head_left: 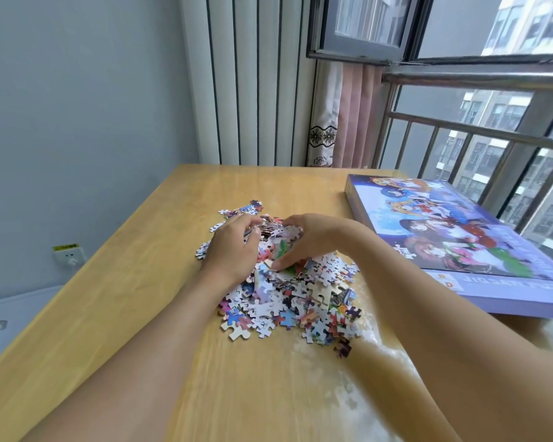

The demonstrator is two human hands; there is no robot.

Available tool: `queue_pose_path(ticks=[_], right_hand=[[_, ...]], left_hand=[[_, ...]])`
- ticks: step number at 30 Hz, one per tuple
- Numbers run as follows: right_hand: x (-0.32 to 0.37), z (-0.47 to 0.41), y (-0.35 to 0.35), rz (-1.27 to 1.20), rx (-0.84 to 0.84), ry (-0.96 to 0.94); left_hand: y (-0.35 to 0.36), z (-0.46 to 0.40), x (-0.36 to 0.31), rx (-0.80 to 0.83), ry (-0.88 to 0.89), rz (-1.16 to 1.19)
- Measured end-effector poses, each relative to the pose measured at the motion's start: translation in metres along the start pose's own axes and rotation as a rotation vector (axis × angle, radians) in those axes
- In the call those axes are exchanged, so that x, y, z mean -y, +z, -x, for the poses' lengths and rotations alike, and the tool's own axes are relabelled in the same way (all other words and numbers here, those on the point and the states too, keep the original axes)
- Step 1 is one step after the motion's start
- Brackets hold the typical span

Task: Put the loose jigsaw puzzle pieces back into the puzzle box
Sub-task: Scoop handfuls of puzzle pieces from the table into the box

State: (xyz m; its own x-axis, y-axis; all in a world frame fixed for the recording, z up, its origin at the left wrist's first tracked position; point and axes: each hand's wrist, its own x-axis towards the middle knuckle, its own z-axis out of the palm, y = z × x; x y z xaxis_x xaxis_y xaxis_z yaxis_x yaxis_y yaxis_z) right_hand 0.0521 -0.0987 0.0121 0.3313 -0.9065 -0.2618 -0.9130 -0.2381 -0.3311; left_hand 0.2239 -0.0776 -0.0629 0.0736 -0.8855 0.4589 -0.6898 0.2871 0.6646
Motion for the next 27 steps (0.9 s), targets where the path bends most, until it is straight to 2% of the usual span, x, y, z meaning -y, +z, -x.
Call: queue_pose_path(ticks=[3, 8, 14, 19, 24, 27], right_hand=[[-0.003, 0.000, -0.003, -0.054, -0.123, -0.010], [-0.015, -0.002, 0.003, -0.173, -0.232, -0.040], [-0.026, 0.003, 0.010, -0.375, -0.428, -0.095], [-0.029, 0.009, 0.014, -0.675, -0.577, -0.142], [-0.024, 0.019, 0.010, -1.069, -0.556, -0.179], [-0.017, 0.025, 0.011, -1.455, -0.396, -0.204]], left_hand=[[-0.003, -0.002, -0.003, -0.031, -0.091, 0.114], [-0.010, -0.009, -0.001, -0.128, -0.287, 0.348], [-0.014, -0.008, -0.013, -0.218, -0.283, 0.481], [-0.018, -0.005, -0.028, -0.211, -0.357, 0.737], [-0.019, -0.001, -0.038, -0.133, -0.327, 0.782], [-0.018, 0.001, -0.046, -0.063, -0.379, 0.901]])
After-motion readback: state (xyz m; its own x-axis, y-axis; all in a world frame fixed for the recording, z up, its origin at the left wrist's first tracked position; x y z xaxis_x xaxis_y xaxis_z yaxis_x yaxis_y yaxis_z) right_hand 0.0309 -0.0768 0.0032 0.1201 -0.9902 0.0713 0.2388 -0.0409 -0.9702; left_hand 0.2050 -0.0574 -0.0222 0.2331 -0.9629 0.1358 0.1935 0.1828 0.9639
